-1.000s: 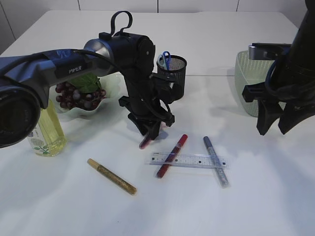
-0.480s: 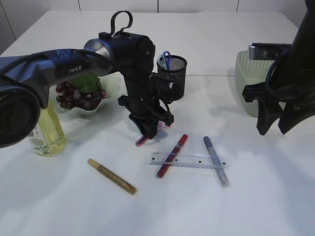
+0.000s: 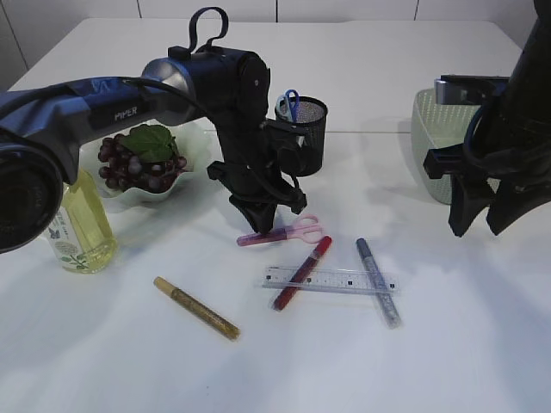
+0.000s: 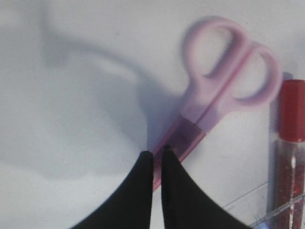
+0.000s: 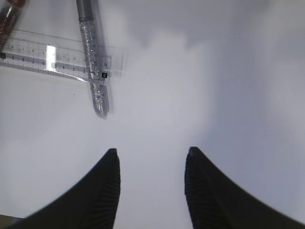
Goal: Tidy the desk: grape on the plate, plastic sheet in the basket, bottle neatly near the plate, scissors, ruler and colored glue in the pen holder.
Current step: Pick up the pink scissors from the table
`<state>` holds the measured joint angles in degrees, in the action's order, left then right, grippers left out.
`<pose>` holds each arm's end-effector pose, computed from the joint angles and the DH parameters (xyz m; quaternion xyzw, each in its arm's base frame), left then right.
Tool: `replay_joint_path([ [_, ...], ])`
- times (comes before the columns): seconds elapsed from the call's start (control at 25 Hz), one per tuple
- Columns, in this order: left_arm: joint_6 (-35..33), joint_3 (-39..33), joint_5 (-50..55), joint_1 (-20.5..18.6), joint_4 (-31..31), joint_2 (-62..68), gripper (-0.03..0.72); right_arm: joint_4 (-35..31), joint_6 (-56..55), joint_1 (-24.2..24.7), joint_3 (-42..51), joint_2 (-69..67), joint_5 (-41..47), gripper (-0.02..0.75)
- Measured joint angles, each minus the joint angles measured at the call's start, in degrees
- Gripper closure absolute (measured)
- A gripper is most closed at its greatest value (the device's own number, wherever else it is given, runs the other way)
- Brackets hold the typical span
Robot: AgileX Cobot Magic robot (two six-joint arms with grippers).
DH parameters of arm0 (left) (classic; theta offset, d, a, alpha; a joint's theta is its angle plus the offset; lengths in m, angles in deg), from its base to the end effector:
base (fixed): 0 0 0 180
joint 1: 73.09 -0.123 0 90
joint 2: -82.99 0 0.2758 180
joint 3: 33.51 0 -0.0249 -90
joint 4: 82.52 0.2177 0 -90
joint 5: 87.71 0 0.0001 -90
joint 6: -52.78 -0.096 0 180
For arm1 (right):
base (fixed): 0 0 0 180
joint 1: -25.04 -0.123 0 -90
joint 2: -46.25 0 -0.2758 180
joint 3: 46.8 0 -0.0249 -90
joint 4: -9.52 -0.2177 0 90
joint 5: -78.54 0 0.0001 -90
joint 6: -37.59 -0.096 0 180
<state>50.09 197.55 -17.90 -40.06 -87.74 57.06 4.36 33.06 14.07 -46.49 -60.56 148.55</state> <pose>0.3961 -0.2673 0.1240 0.2934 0.9529 -0.0585 0.0490 0.2929 0.0650 0.2512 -0.0418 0.9979 0.0457 0.0190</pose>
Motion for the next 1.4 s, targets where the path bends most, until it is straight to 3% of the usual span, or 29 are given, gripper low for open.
replay_joint_path([
  [0.44,0.4,-0.1,0.0,0.0,1.2,0.0,0.669,-0.1,-0.1,0.0,0.0,0.0,0.0,0.373],
  [0.76,-2.4,-0.1,0.0,0.0,2.7,-2.5,0.521,-0.1,-0.1,0.0,0.0,0.0,0.0,0.374],
  [0.92,-7.4,-0.1,0.0,0.0,1.2,-2.8,0.433,-0.1,0.0,0.0,0.0,0.0,0.0,0.374],
  [1.4,-18.8,-0.1,0.1,0.0,1.9,-2.8,0.376,-0.1,0.0,0.0,0.0,0.0,0.0,0.374],
])
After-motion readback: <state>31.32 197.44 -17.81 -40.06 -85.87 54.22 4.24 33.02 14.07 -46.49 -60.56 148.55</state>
